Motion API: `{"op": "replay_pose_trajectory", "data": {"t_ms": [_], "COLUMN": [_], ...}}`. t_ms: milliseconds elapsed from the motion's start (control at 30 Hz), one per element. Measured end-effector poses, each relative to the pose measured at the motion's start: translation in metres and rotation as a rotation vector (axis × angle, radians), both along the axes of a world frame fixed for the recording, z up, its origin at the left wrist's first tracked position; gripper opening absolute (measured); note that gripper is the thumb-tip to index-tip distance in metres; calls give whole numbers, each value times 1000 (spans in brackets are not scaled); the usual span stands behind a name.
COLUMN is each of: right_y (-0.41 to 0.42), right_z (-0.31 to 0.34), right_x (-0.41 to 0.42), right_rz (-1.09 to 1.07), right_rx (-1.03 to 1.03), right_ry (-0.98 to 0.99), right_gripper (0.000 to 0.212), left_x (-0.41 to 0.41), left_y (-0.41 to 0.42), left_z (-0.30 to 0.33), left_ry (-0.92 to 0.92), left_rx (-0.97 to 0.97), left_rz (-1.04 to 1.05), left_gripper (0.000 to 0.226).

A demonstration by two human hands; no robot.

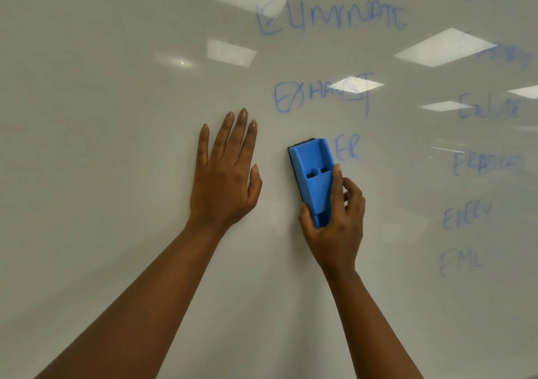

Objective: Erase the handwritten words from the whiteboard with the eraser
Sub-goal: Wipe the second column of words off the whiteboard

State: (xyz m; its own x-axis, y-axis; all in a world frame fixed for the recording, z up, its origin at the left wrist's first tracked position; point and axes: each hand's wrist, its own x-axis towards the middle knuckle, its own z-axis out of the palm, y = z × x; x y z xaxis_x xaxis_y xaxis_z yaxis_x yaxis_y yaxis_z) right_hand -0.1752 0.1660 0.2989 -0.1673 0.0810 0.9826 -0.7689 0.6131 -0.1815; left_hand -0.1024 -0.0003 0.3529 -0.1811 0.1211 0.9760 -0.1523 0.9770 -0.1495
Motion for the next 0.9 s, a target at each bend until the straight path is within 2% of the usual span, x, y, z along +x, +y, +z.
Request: {"op": "replay_pose_trajectory", "data": {"t_ms": [233,533,767,900], "right_y": [3,-2,14,5], "right_z": [15,11,24,37], "right_x": [-4,1,-12,-8], "right_rz": [5,-15,-14,-3], "right_rx": [-215,-21,-293,-274], "right_ry": [-40,19,-68,-45], "right_gripper": [78,77,77,77], "left_x": [0,0,0,0], "left_y": [1,0,1,1], "left_z": [-1,-1,-1,-2], "left_ry": [7,5,5,0], "left_rx": [-4,-2,3,6], "left_rz": [6,-7,-7,-7], "left_gripper": [61,61,60,61]}}
